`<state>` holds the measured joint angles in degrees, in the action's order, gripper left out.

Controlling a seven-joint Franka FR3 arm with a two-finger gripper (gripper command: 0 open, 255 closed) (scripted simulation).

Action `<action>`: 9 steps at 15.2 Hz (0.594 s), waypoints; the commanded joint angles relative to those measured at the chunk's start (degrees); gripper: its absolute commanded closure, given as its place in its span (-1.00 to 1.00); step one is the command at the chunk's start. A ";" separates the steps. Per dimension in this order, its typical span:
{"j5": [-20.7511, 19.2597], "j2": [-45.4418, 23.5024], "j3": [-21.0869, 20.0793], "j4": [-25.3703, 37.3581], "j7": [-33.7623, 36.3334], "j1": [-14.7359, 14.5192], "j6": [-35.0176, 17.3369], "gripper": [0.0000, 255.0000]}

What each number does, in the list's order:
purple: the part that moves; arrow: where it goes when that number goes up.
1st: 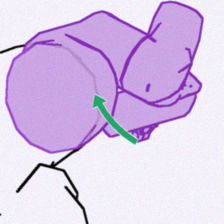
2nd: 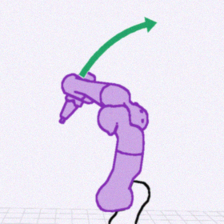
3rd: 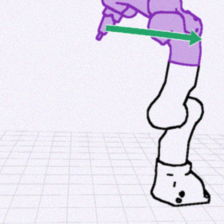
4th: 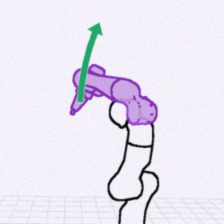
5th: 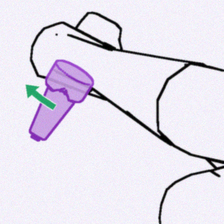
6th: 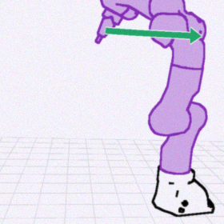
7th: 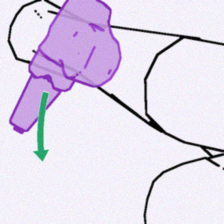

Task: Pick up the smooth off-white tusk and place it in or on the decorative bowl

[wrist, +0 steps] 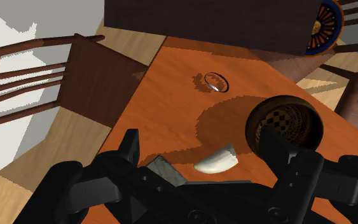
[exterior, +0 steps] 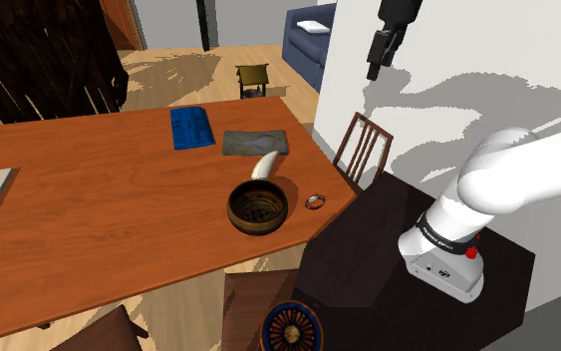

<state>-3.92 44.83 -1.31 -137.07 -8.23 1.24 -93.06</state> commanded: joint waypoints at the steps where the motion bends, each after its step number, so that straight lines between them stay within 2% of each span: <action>1: 0.00 0.00 0.00 0.00 0.00 0.00 0.00 -1.00; 9: 4.91 -2.74 -8.50 -11.10 20.68 0.86 -16.20 -1.00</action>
<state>0.56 42.88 -8.69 -147.33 9.61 1.58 -107.00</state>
